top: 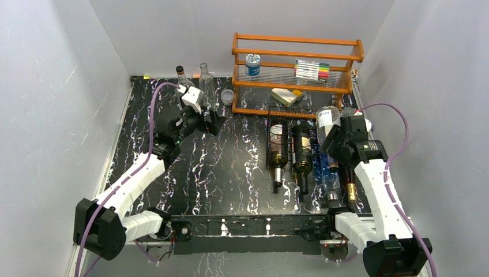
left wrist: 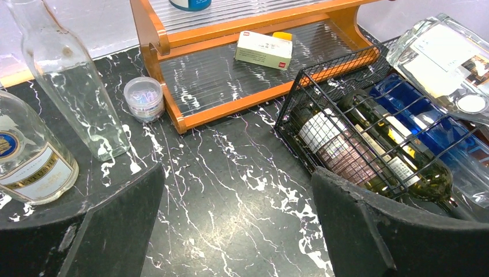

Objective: Take the wine bottle off the wine rack

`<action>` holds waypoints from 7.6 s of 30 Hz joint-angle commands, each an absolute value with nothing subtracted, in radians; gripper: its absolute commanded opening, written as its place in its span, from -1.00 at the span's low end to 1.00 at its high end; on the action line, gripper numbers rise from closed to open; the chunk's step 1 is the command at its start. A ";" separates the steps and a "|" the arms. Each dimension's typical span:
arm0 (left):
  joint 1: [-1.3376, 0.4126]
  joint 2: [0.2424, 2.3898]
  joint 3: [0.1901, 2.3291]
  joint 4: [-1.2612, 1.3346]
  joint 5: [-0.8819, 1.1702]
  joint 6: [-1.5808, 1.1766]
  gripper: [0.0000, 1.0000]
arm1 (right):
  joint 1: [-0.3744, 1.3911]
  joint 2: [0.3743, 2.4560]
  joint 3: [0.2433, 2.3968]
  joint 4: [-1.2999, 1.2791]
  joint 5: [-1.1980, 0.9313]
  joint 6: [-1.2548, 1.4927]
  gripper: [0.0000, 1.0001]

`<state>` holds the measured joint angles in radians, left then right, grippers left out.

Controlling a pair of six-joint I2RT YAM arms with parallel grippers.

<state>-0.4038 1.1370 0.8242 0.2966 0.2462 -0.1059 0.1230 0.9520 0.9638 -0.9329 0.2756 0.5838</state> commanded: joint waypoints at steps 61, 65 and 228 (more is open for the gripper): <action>-0.428 1.172 0.806 0.296 0.253 -0.066 0.97 | 0.077 0.907 0.837 -0.437 -0.212 0.557 -0.85; -0.428 1.171 0.805 0.295 0.250 -0.066 0.97 | 0.077 0.888 0.835 -0.438 -0.240 0.579 -0.99; 0.063 1.634 1.216 0.658 -0.268 -0.148 -1.00 | 0.619 1.051 1.250 -0.697 -0.113 0.416 0.96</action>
<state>0.0471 1.6115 1.0695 0.4641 -0.3225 -0.0978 0.6174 1.0451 1.2476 -0.7525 -0.0639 0.3943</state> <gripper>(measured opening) 0.365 0.981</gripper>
